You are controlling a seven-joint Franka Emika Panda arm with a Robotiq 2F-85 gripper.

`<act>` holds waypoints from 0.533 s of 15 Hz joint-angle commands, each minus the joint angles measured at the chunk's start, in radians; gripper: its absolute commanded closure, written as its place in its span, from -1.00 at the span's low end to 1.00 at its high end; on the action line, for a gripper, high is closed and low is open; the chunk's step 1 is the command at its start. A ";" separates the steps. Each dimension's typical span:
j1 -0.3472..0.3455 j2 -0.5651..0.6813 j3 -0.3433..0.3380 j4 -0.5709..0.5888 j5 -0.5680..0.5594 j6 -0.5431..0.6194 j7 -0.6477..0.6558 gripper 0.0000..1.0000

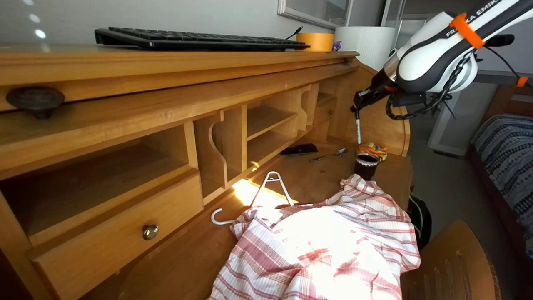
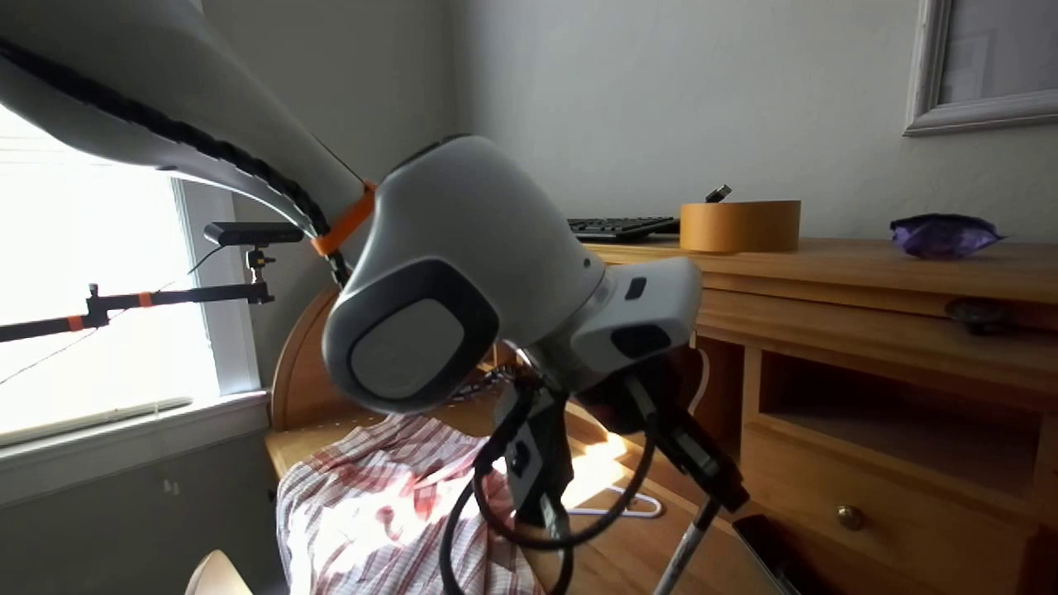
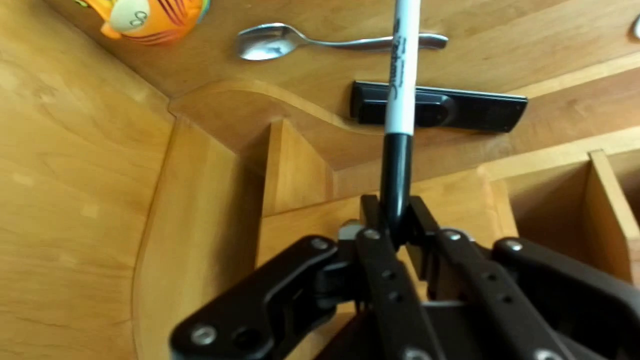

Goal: Remove the marker from the cup

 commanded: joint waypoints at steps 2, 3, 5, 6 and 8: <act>-0.194 -0.130 0.277 -0.047 0.179 -0.237 -0.253 0.92; -0.211 -0.151 0.303 -0.050 0.222 -0.301 -0.308 0.92; -0.218 -0.176 0.318 -0.070 0.257 -0.402 -0.390 0.92; -0.217 -0.185 0.315 -0.084 0.250 -0.447 -0.418 0.92; -0.086 -0.201 0.169 -0.106 0.233 -0.541 -0.470 0.92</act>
